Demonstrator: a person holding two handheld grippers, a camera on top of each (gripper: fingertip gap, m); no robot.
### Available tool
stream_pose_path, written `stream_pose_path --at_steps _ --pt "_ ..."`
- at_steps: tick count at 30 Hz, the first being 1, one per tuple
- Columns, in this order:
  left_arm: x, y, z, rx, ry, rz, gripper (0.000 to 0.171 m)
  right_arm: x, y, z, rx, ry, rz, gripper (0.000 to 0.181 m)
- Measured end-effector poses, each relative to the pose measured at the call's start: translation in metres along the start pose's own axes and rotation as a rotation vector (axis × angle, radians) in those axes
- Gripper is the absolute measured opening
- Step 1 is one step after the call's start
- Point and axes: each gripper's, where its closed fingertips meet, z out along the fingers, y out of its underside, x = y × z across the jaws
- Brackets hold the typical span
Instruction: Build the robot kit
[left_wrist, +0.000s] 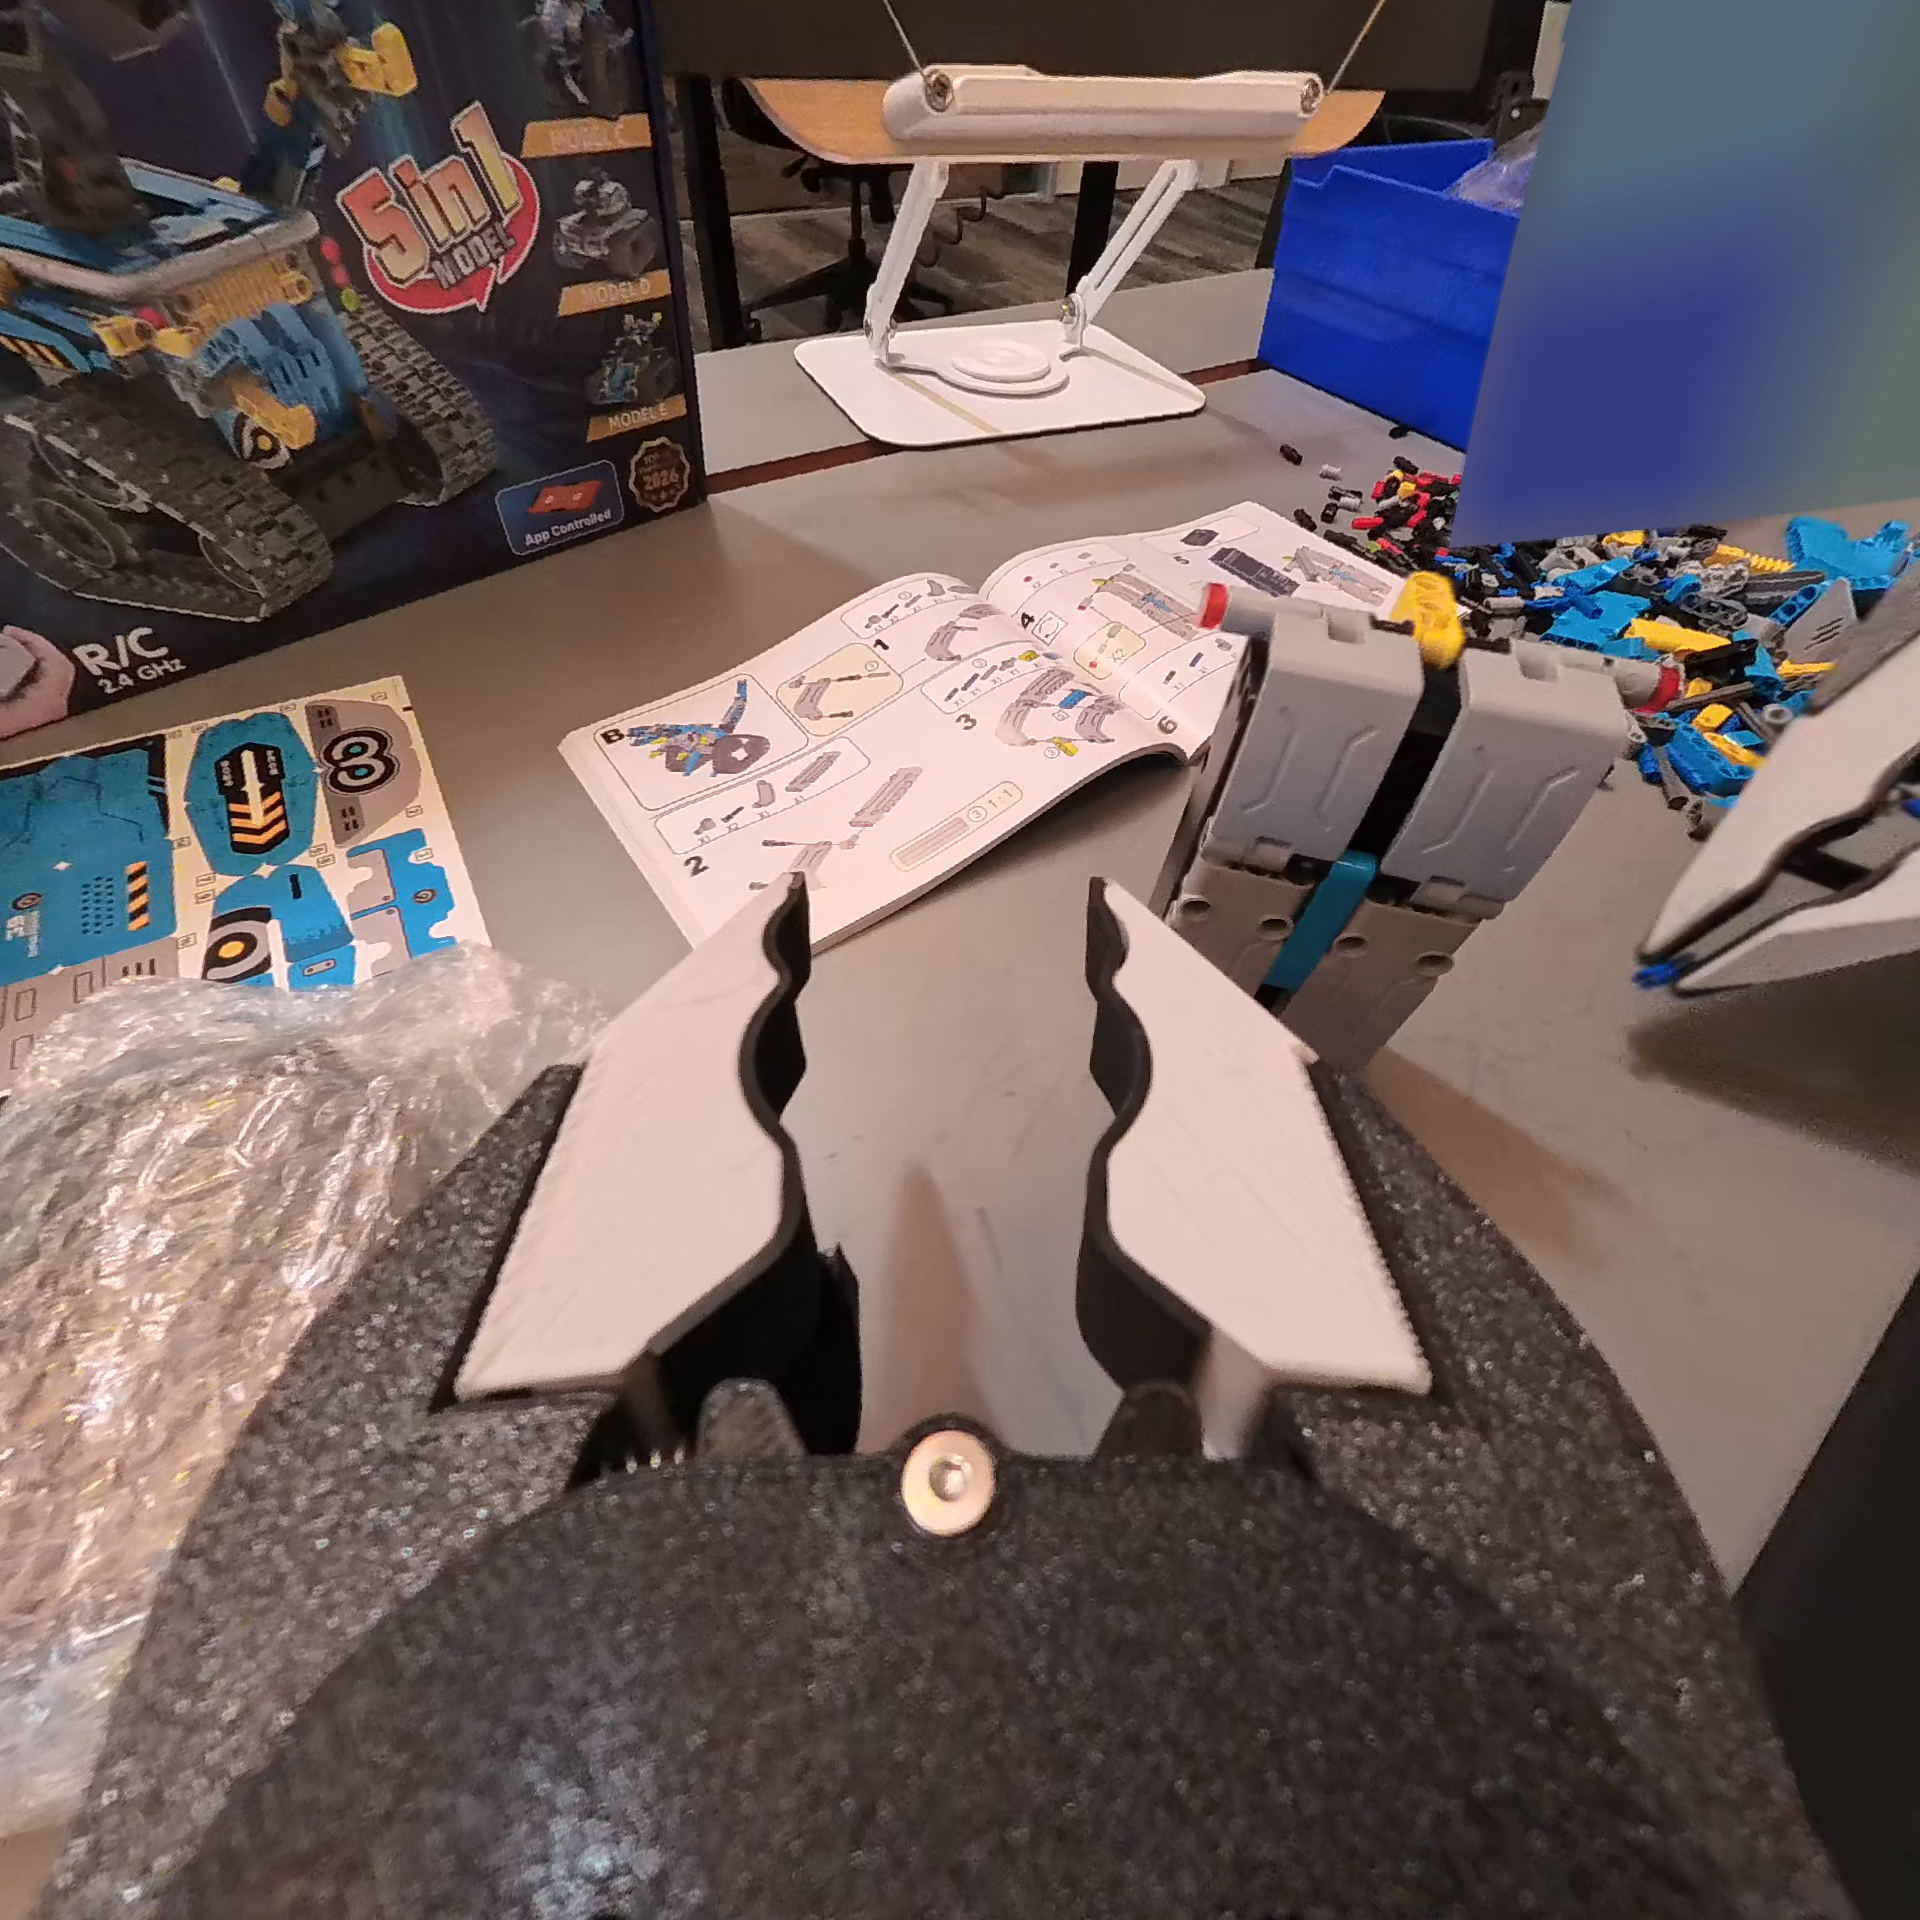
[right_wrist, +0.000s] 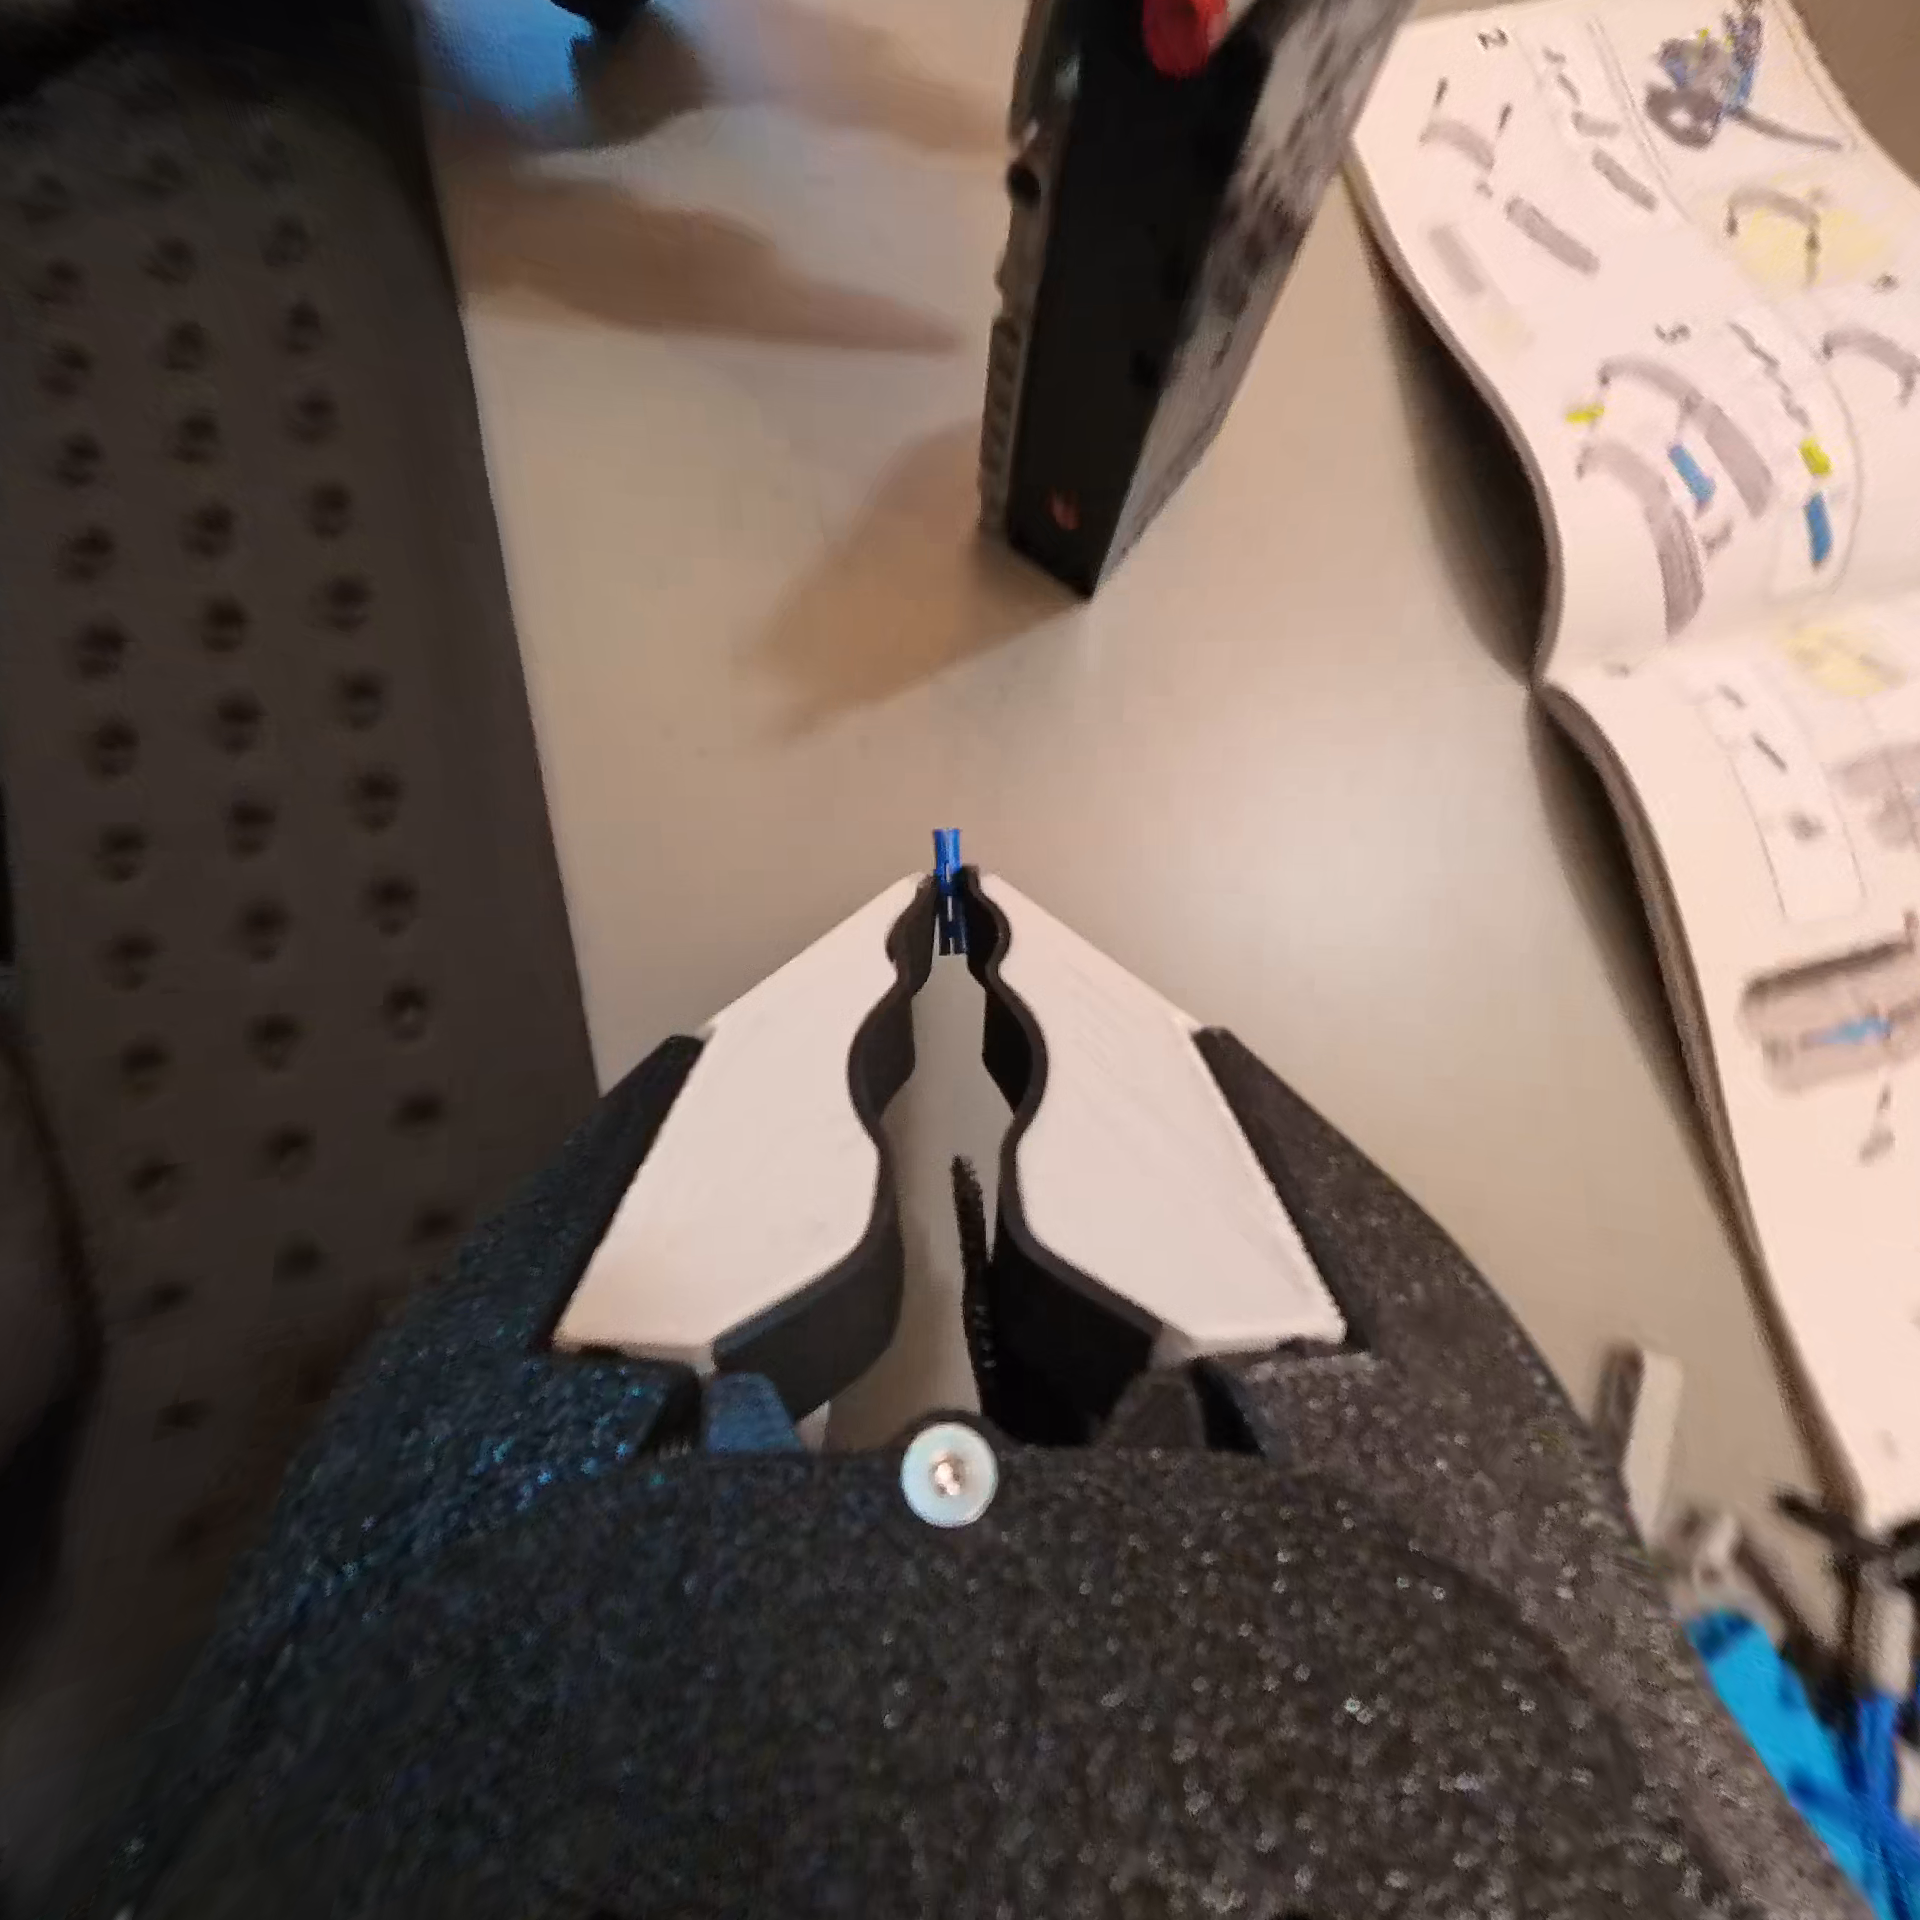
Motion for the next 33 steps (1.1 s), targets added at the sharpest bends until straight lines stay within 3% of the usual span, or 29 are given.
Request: stream_pose_path --at_steps 3,6,14,20,24,27,30,33 --pt "-0.002 -0.001 -0.001 0.005 0.004 -0.019 0.053 -0.005 -0.014 0.023 -0.019 -0.034 -0.077 0.003" --pt "-0.004 0.000 -0.001 0.003 0.011 -0.040 0.053 -0.007 -0.008 0.038 -0.073 -0.030 -0.126 0.004" --pt "-0.004 0.001 0.000 -0.001 0.026 -0.062 0.053 -0.005 -0.009 0.039 -0.011 -0.005 -0.105 0.005" --pt "-0.004 0.002 0.001 -0.006 0.017 -0.057 0.053 -0.001 -0.009 0.033 0.006 0.013 -0.075 0.020" --pt "-0.005 0.003 0.001 -0.012 0.013 -0.052 0.053 0.005 -0.016 0.013 0.083 0.041 -0.056 0.020" --pt "-0.005 0.003 0.001 -0.010 0.012 -0.056 0.053 0.030 -0.008 -0.016 0.116 0.116 0.005 0.020" --pt "-0.005 0.003 0.001 -0.011 0.015 -0.058 0.053 0.077 0.023 -0.058 0.087 0.269 0.108 0.019" --pt "-0.004 0.003 0.001 -0.009 0.015 -0.054 0.053 0.123 0.074 -0.107 -0.005 0.432 0.254 0.021"
